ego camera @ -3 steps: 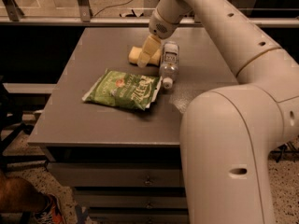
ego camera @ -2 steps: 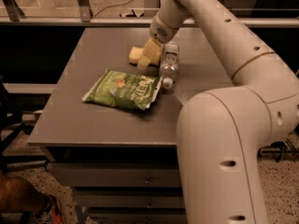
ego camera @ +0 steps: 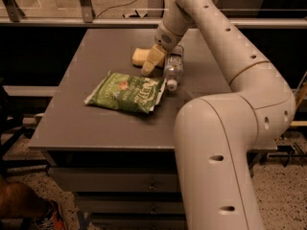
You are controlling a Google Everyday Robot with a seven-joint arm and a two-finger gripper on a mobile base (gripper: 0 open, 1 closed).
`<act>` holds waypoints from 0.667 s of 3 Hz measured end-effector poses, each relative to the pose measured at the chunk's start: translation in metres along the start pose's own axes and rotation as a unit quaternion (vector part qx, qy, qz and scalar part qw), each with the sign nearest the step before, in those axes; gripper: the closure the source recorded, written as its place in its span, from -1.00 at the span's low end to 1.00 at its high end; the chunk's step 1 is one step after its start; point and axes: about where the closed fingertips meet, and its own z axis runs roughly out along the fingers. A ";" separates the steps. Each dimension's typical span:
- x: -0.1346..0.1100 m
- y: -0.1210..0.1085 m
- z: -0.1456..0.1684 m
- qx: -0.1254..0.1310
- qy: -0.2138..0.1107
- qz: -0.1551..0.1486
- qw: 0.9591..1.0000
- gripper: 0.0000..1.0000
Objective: Pick sponge
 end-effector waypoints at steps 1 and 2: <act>0.000 0.000 0.005 -0.011 0.000 0.004 1.000 -0.31; -0.002 0.000 0.003 -0.013 0.001 0.004 1.000 0.15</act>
Offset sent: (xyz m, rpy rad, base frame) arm 0.0068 0.0021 0.0163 0.0029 0.0425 0.0306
